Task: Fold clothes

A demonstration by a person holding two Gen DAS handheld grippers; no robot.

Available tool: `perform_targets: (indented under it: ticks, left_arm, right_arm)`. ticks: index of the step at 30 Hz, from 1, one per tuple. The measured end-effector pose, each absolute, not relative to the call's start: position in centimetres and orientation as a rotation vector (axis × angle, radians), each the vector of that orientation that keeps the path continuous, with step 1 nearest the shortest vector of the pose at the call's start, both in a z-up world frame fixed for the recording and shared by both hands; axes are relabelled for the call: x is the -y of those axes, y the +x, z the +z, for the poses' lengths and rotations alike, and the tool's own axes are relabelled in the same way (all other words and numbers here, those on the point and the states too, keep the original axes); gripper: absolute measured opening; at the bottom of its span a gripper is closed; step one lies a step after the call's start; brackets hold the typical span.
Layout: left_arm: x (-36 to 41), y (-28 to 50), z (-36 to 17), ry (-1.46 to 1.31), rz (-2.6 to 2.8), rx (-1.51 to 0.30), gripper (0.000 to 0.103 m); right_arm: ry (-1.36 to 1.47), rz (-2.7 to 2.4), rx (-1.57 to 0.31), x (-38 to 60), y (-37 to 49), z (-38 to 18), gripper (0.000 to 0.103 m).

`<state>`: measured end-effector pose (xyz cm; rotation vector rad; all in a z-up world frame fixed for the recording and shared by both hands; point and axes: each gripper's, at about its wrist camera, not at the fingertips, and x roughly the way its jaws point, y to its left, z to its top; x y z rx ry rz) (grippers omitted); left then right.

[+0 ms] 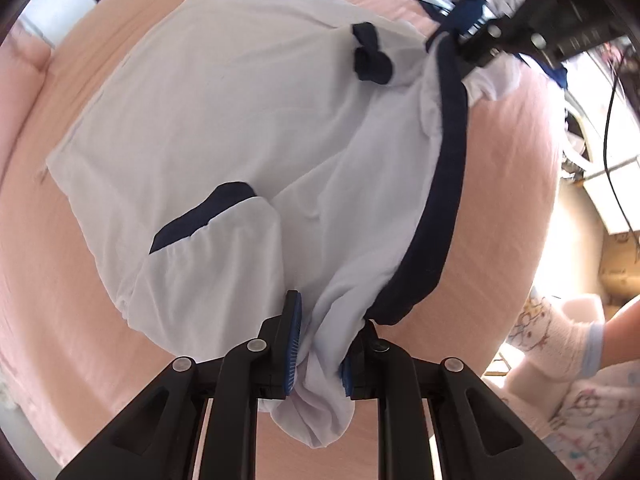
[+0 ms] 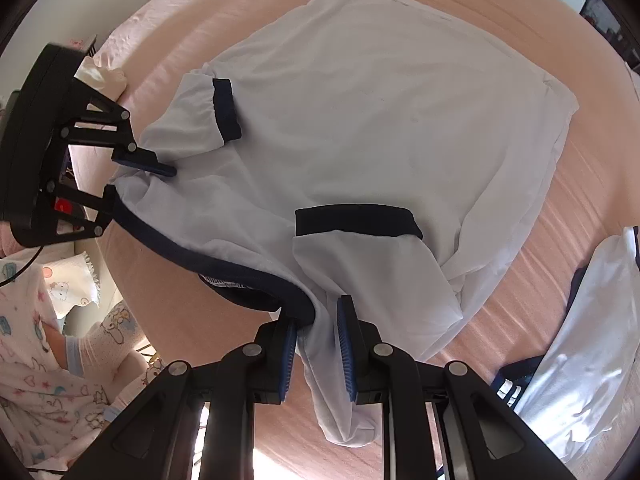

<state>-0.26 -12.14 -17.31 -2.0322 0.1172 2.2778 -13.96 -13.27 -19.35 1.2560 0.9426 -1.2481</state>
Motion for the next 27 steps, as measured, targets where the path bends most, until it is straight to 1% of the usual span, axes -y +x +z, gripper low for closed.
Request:
perform_targets:
  ticks: [2,4,8,12,14,20,21,22,23,24,25,27]
  left_arm:
    - [13.7,-0.6,-16.8,-2.043,2.290,0.008,0.015]
    - [14.7,-0.8,-16.4,-2.048,2.309,0.053,0.015]
    - [16.1,-1.4,-16.1,-2.065,2.345,0.039,0.015]
    - [18.2,-2.4,-17.6,-2.123,2.289,0.198,0.015]
    - [18.7,-2.6,-18.3,-2.140,2.266,0.243,0.015]
    - [18.8,-3.1,-18.4,-2.152,2.255,0.208,0.015]
    - [19.0,-3.2,-18.5,-2.159,2.252,0.222,0.015]
    - [19.3,-3.2,-18.6,-2.163,2.249,0.245,0.015]
    - [19.5,-3.3,-18.7,-2.167,2.247,0.270,0.015]
    - [19.7,-3.3,-18.7,-2.169,2.243,0.286,0.015]
    - [19.8,-3.3,-18.7,-2.169,2.242,0.291,0.016]
    - [20.0,-3.4,-18.8,-2.171,2.238,0.289,0.017]
  right_arm:
    - [1.246,-1.262,-0.946,13.1,-14.3,-18.9,0.018]
    - [1.239,-1.284,-0.929,12.9,-14.7,-18.5,0.018]
    - [1.222,-1.333,-0.920,13.3,-15.9,-18.2,0.018]
    - [1.254,-1.362,-0.922,13.6,-16.5,-18.5,0.018]
    - [1.263,-1.367,-0.920,13.5,-16.3,-18.6,0.018]
    - [1.180,-1.363,-0.975,12.1,-14.5,-17.5,0.019]
    - [1.166,-1.351,-0.982,11.9,-14.1,-17.3,0.024]
    - [1.152,-1.339,-0.985,11.6,-13.7,-17.0,0.037]
    - [1.135,-1.329,-0.981,11.2,-13.2,-16.7,0.043]
    - [1.118,-1.315,-0.967,10.9,-12.8,-16.4,0.054]
    - [1.101,-1.300,-0.955,10.7,-12.3,-16.2,0.061]
    - [1.065,-1.271,-0.949,10.4,-11.3,-16.1,0.062]
